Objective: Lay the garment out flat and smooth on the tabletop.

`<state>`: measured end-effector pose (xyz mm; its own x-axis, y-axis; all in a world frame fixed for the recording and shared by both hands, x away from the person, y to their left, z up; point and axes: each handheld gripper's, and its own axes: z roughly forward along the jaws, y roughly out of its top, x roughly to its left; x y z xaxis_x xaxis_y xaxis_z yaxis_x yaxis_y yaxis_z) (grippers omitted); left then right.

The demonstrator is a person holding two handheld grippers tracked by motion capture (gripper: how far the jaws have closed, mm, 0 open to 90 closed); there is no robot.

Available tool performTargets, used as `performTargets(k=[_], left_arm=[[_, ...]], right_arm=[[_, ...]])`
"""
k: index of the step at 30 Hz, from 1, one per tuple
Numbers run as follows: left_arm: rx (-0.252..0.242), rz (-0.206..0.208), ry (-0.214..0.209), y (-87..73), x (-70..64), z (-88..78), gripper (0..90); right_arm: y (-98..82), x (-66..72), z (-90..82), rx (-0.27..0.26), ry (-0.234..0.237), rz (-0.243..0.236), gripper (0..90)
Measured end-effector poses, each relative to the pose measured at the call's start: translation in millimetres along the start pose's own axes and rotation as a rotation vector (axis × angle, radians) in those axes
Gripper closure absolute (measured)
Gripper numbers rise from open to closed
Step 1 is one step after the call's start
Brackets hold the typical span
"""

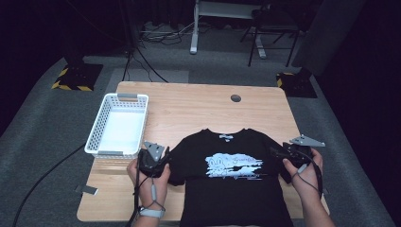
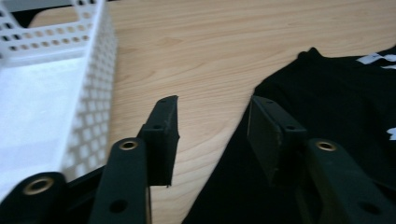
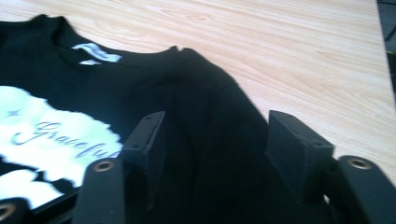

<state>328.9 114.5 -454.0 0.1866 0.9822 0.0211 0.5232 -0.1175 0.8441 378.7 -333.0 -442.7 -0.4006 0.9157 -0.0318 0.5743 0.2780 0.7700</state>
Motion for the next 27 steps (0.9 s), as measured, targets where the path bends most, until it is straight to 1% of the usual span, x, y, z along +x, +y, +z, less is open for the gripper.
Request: performTargets(k=[2, 4, 6, 8, 12, 15, 18, 19, 20, 21, 23, 24, 25, 27], left_arm=[[0.013, 0.009, -0.02, 4.1, -8.4, 9.4, 47.0], [0.025, 0.029, -0.035, 8.1, -17.1, 19.4, 44.5], [0.043, 0.045, -0.043, 11.0, -25.1, 30.1, 43.1], [0.055, 0.053, -0.05, 12.4, -31.4, 41.4, 42.1], [0.094, 0.057, -0.051, 11.9, -37.9, 61.6, 41.5], [0.122, 0.047, -0.044, 11.2, -39.6, 72.3, 41.4], [0.141, 0.046, -0.058, 10.5, -42.1, 80.8, 41.9], [0.151, 0.053, -0.065, 10.3, -43.0, 82.7, 43.5], [0.159, 0.06, -0.074, 9.9, -43.9, 84.6, 47.7], [0.169, 0.073, -0.072, 9.1, -45.0, 86.1, 54.3], [0.185, 0.094, -0.073, 7.1, -47.0, 87.1, 73.1], [0.18, 0.1, -0.079, 6.1, -47.7, 86.8, 82.7], [0.179, 0.11, -0.084, 5.8, -48.3, 85.9, 89.9], [0.167, 0.122, -0.088, 6.5, -49.5, 83.1, 90.0]], right_arm=[[1.3, -5.2, 3.6, -0.001, -0.019, 0.0, 32.6], [3.0, -10.6, 9.6, 0.005, -0.03, -0.001, 30.7], [4.8, -15.5, 17.8, 0.018, -0.037, -0.013, 29.1], [6.3, -18.8, 26.6, 0.039, -0.04, -0.025, 29.0], [8.0, -21.1, 43.7, 0.075, -0.029, -0.04, 29.0], [8.4, -22.5, 54.1, 0.09, -0.029, -0.033, 29.0], [7.6, -23.3, 63.8, 0.11, -0.018, -0.022, 29.2], [7.1, -23.5, 66.9, 0.119, -0.012, -0.024, 30.0], [6.5, -23.3, 69.8, 0.132, -0.008, -0.025, 30.8], [5.8, -23.3, 72.4, 0.145, -0.004, -0.027, 34.3], [4.3, -23.5, 75.6, 0.186, 0.015, -0.037, 48.6], [3.9, -23.2, 76.0, 0.198, 0.025, -0.042, 57.1], [4.5, -22.6, 74.8, 0.204, 0.046, -0.044, 68.6], [6.3, -19.7, 71.0, 0.203, 0.054, -0.06, 81.9]])
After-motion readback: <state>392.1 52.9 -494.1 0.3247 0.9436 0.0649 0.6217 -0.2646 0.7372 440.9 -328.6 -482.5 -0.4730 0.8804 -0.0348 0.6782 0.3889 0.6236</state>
